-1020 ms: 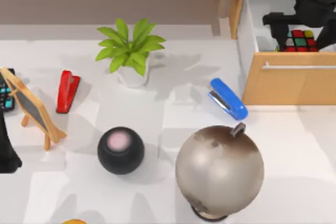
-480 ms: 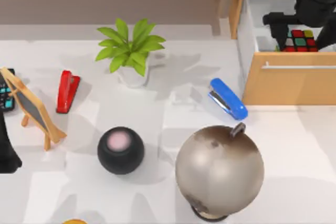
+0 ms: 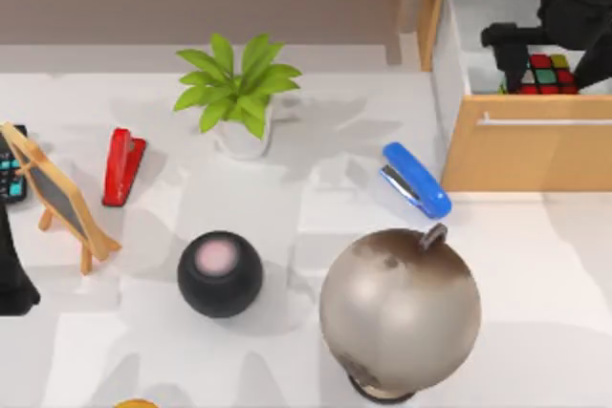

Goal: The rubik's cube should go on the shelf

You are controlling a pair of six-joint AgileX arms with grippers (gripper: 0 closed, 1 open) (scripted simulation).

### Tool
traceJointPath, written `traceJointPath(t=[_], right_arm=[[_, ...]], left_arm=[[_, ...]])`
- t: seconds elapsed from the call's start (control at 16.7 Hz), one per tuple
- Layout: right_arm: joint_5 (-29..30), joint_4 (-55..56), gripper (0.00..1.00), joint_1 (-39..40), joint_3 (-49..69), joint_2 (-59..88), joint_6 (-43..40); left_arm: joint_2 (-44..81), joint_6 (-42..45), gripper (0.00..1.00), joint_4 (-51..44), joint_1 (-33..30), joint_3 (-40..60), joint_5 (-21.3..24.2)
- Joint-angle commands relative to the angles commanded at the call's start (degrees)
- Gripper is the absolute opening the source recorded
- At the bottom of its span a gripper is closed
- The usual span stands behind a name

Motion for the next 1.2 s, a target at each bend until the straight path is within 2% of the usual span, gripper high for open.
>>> traceJointPath(t=[0.3, 0.48, 0.96, 1.2], right_arm=[[-3.39, 1.87, 0.00, -1.63, -4.33, -2.97, -8.77], [-3.56, 1.07, 0.00, -2.10, -3.92, -3.48, -9.90], [0.83, -7.26, 0.00, 0.13, 8.25, 1.23, 2.12], [2.09, -8.74, 0.00, 0.62, 10.44, 2.36, 3.69]], left_arm=[[0.00, 0.00, 1.00, 0.00, 0.00, 0.00, 0.00], [0.00, 0.00, 1.00, 0.00, 0.00, 0.00, 0.00], [0.00, 0.00, 1.00, 0.00, 0.00, 0.00, 0.00], [0.00, 0.00, 1.00, 0.00, 0.00, 0.00, 0.00]])
